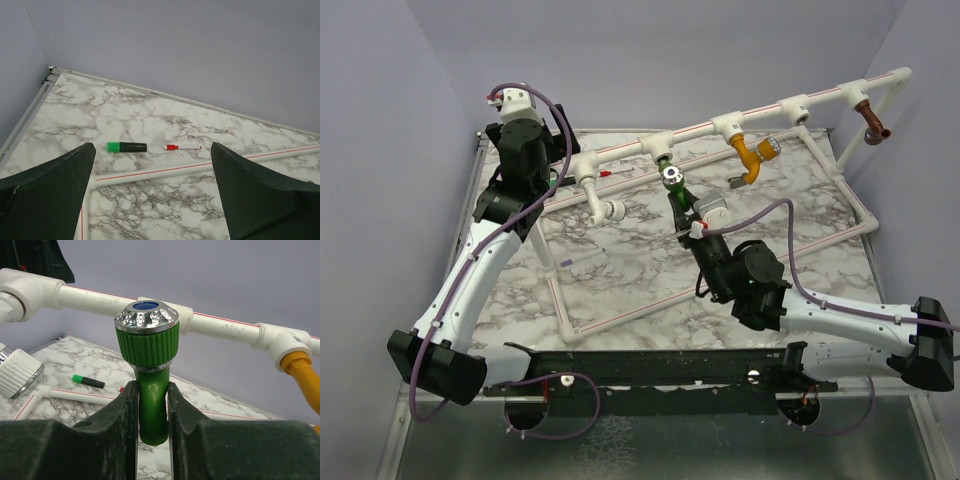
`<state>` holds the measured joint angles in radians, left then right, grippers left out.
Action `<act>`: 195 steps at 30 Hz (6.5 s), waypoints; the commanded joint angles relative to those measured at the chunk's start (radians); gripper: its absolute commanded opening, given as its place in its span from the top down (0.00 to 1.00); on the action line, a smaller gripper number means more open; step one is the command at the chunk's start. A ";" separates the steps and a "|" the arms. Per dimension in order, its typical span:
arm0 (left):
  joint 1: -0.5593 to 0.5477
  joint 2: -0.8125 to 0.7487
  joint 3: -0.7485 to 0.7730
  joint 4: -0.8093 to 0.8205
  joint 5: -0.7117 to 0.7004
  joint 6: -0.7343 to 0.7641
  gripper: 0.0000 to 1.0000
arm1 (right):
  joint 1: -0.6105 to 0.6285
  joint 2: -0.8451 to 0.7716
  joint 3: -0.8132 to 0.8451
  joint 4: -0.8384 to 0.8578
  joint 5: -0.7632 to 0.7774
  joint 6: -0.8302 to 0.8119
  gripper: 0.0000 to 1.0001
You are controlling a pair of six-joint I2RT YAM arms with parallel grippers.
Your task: Install the water faucets
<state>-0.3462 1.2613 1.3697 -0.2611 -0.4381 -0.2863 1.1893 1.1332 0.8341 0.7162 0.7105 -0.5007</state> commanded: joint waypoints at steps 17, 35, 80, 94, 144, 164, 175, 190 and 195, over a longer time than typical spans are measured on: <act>-0.030 0.040 -0.052 -0.214 0.127 0.027 0.01 | -0.001 0.048 0.057 0.093 0.017 -0.104 0.99; -0.030 0.040 -0.052 -0.214 0.128 0.026 0.01 | 0.000 0.064 0.052 0.110 0.053 -0.106 1.00; -0.030 0.033 -0.054 -0.214 0.140 0.021 0.01 | -0.001 0.175 0.014 0.262 0.280 0.865 0.99; -0.030 0.034 -0.054 -0.214 0.147 0.019 0.01 | -0.009 0.132 0.009 0.239 0.312 1.052 0.99; -0.026 0.032 -0.055 -0.214 0.157 0.015 0.01 | -0.020 0.043 0.043 -0.032 0.441 1.451 0.99; -0.027 0.030 -0.055 -0.213 0.164 0.009 0.01 | -0.032 0.025 0.091 -0.309 0.408 1.829 0.99; -0.027 0.025 -0.055 -0.213 0.165 0.009 0.01 | -0.063 0.028 0.095 -0.458 0.377 2.089 0.99; -0.025 0.023 -0.056 -0.213 0.171 0.009 0.01 | -0.109 0.050 0.076 -0.582 0.243 2.429 0.99; -0.025 0.019 -0.055 -0.213 0.170 0.009 0.01 | -0.109 0.053 0.091 -0.621 0.239 2.438 0.98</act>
<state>-0.3347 1.2678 1.3705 -0.2504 -0.4160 -0.2768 1.1168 1.1442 0.9260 0.2413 0.9592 1.8992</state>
